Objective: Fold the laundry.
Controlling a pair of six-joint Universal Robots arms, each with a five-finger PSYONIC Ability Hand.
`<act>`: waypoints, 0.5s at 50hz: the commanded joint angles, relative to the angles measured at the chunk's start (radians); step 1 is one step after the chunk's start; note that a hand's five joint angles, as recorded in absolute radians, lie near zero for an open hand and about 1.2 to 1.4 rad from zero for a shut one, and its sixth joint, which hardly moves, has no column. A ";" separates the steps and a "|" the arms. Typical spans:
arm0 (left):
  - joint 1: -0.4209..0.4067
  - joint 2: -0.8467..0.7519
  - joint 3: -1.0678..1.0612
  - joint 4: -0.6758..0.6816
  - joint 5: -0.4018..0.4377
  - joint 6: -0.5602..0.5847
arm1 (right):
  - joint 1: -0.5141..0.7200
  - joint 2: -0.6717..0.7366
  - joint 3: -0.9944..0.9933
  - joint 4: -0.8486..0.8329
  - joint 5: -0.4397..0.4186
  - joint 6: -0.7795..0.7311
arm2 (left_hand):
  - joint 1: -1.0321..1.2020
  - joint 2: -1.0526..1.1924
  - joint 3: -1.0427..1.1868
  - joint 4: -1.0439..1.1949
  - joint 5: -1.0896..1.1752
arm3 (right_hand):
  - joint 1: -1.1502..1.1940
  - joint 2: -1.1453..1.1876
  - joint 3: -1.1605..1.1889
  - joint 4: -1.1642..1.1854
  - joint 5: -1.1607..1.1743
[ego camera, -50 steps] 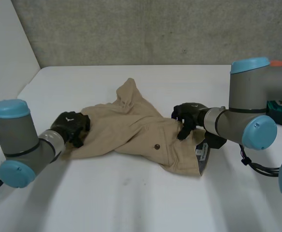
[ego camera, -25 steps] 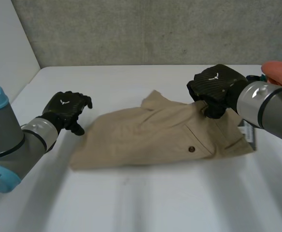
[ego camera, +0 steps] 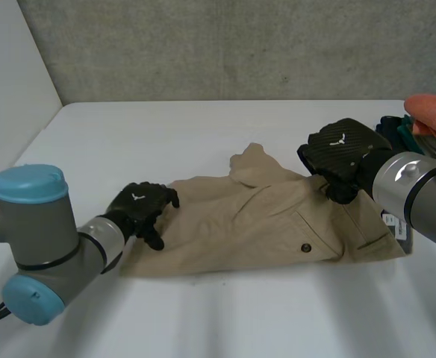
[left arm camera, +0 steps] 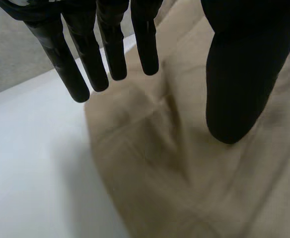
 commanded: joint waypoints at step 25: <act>-0.056 0.085 -0.044 -0.073 -0.018 0.004 | -0.026 0.016 0.029 0.151 0.042 -0.136 | 0.910 0.909 0.912 0.911 0.907 | -0.083 -0.269 -0.272 -0.276 -0.231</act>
